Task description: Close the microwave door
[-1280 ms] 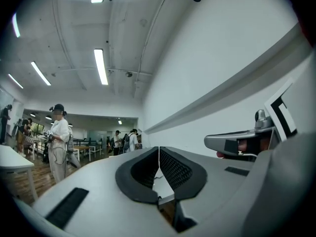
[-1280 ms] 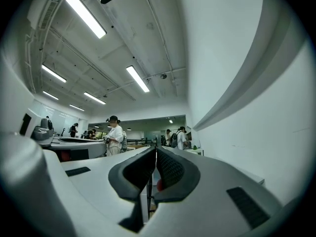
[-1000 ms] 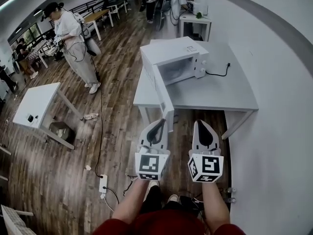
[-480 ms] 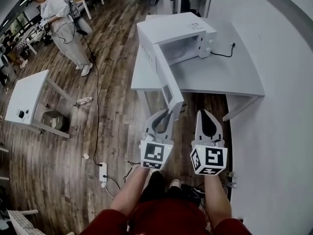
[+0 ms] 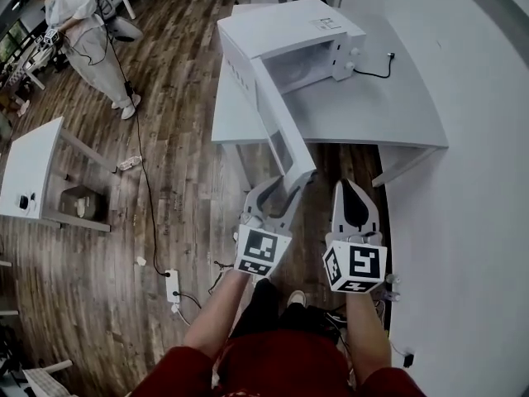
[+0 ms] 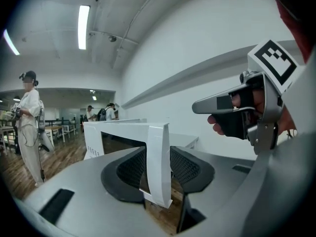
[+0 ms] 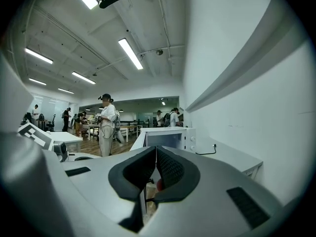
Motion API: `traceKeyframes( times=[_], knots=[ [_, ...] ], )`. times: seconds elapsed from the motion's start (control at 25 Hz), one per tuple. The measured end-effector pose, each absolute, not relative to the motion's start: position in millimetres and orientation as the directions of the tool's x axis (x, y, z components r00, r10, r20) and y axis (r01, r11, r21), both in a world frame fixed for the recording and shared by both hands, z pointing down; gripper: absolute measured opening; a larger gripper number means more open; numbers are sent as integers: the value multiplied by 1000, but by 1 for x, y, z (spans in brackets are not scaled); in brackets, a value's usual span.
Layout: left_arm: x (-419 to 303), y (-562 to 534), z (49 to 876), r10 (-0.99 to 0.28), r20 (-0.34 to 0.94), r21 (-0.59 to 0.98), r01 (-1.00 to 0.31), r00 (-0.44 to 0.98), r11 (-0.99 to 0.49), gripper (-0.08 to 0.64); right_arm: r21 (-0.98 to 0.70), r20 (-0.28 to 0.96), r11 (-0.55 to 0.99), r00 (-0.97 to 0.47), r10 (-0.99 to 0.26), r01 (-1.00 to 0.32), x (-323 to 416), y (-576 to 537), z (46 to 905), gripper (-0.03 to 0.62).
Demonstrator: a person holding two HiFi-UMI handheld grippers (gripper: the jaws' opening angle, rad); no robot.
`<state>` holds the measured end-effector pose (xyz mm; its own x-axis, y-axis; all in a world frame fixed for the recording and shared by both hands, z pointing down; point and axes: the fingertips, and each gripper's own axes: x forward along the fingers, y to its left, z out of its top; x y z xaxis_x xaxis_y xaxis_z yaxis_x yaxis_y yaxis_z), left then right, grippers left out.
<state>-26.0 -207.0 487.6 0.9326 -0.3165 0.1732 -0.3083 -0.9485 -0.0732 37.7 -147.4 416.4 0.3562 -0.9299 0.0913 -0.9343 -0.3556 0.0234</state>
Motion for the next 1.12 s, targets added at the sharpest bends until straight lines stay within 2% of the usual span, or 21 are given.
traceKeyframes(
  times=[0.68,1.12],
  knots=[
    [-3,-217,504,-118,179,-58,-110,977,-992,155,37,127,-428,429,-894,-903,49,-164,432,28],
    [7,-216,504,-111,173,-53,-104,979,-993,152,37,109,-489,490,-865,-872,57,-156,429,28]
  ],
)
